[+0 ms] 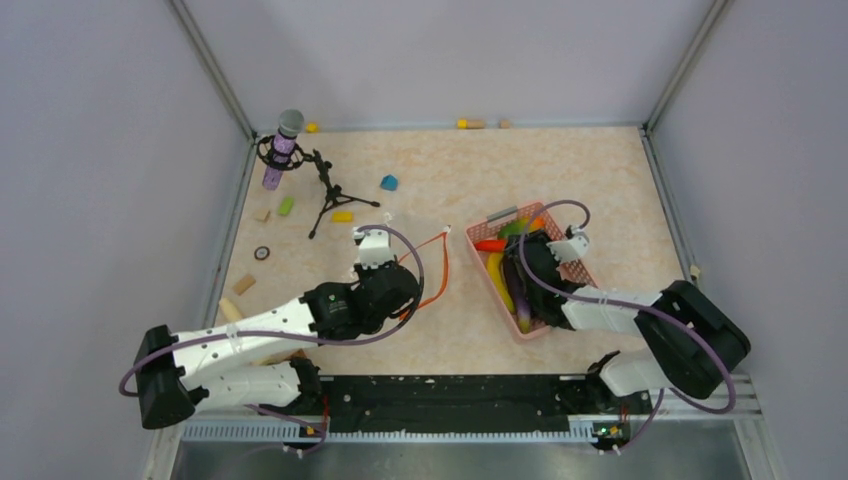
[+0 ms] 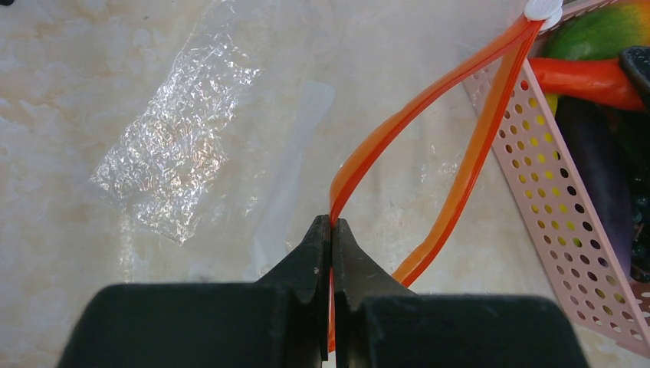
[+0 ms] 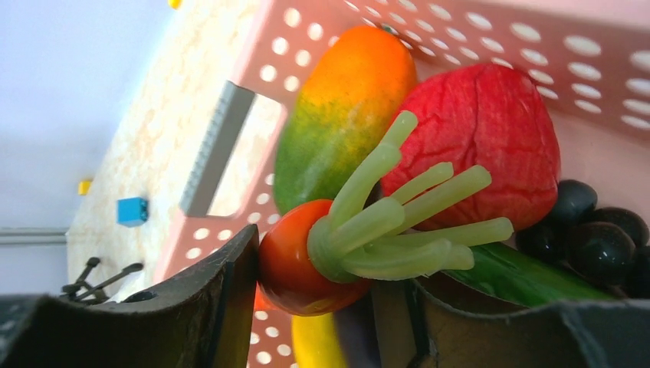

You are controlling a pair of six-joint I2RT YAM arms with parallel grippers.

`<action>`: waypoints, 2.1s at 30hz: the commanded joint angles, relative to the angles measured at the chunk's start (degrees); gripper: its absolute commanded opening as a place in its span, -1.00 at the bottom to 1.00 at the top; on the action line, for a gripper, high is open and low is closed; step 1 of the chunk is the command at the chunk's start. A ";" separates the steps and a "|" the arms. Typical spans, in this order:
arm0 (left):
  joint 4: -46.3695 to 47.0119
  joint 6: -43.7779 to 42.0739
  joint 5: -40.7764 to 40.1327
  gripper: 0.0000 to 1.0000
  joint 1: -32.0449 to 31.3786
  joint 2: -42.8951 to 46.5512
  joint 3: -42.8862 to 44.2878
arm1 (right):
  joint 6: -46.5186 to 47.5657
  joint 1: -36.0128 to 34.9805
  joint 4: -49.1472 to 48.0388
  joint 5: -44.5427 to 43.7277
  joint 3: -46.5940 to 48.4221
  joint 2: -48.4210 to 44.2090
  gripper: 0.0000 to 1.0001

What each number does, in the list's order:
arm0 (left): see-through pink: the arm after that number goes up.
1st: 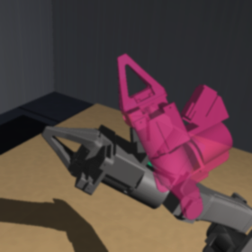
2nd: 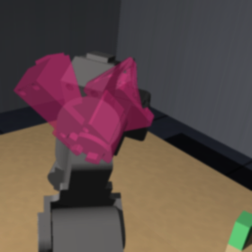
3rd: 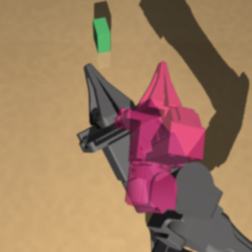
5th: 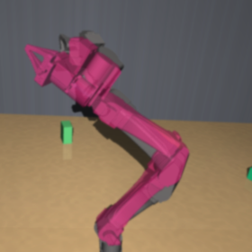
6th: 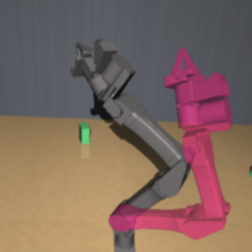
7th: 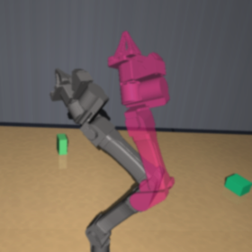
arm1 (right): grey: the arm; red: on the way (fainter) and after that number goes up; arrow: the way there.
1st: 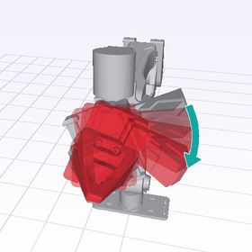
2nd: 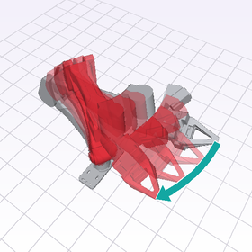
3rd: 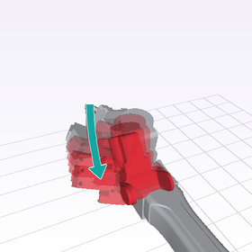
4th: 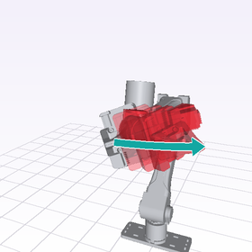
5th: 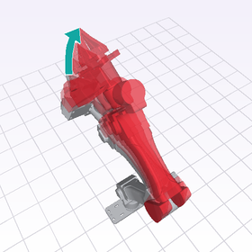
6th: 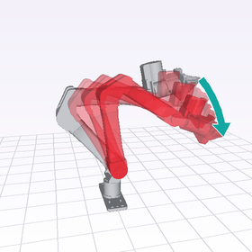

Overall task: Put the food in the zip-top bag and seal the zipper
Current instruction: Pick up the fake vegetable from the bin, then place the fake vegetable in the zipper food storage bag.

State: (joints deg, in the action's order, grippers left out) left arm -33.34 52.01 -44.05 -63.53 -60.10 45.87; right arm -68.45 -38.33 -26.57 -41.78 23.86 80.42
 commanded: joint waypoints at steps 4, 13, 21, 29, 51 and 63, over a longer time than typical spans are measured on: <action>2.34 -1.14 0.61 -1.00 0.04 1.48 0.36 | 10.43 0.27 -1.43 -1.03 -2.41 -12.75 -0.49; 2.85 -1.83 3.16 -1.00 0.09 1.44 0.64 | 27.19 0.26 -4.38 4.29 -9.14 -32.68 -0.62; 2.84 -1.38 3.57 -1.00 0.10 0.90 0.76 | 38.61 -2.57 -18.74 23.46 -14.83 -40.21 -0.72; 1.66 -0.85 4.29 -1.00 0.13 0.56 1.51 | 52.30 -17.33 -31.62 22.22 -8.30 -24.10 -0.72; 12.38 -6.96 17.47 -1.00 0.15 13.66 -4.81 | 53.72 -30.78 -24.33 11.14 9.20 -0.64 -0.17; 12.70 -6.36 14.16 -1.00 0.14 18.68 -6.67 | 49.03 -30.86 -6.62 14.91 14.81 -5.05 0.51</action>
State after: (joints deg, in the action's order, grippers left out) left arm -22.70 45.30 -27.07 -63.53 -42.46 39.68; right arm -17.39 -68.27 -37.28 -29.26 36.45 78.11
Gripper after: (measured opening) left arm 0.012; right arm 0.723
